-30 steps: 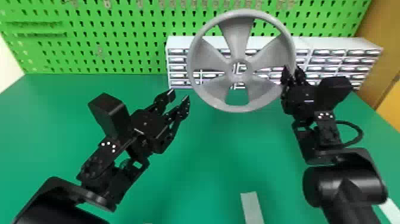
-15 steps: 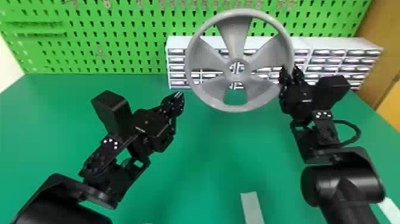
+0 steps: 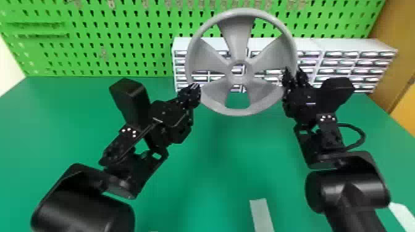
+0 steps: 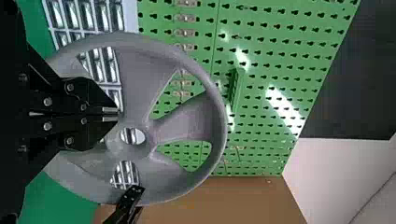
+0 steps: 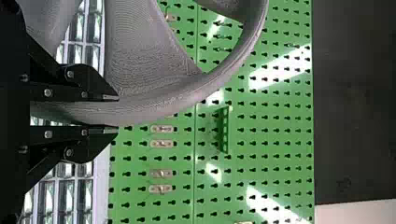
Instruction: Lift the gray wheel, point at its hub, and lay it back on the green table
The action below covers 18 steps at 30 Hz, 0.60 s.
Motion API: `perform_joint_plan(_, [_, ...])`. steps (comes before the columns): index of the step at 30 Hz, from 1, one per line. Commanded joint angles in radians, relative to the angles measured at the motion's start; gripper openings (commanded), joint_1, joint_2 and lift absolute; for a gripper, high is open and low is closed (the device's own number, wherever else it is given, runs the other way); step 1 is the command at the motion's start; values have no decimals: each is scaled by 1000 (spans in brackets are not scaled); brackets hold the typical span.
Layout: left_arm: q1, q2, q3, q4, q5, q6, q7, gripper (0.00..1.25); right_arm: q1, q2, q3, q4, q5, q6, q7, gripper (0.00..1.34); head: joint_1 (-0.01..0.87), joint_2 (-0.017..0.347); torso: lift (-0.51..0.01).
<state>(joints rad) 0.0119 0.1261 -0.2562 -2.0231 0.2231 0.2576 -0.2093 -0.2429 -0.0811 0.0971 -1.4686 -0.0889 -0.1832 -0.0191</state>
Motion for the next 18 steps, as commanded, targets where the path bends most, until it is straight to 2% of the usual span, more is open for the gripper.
perform_joint_plan(1, [-30,-9,-12,37,-7,2,18,60,-4,6,12,1,-2,4,-2,153,692,48,-93])
perform_joint_plan(18, [-138,-19,-103,130,-25,22,133,58,-24,14,52,14,-3,5,-15,153,692,48,-93])
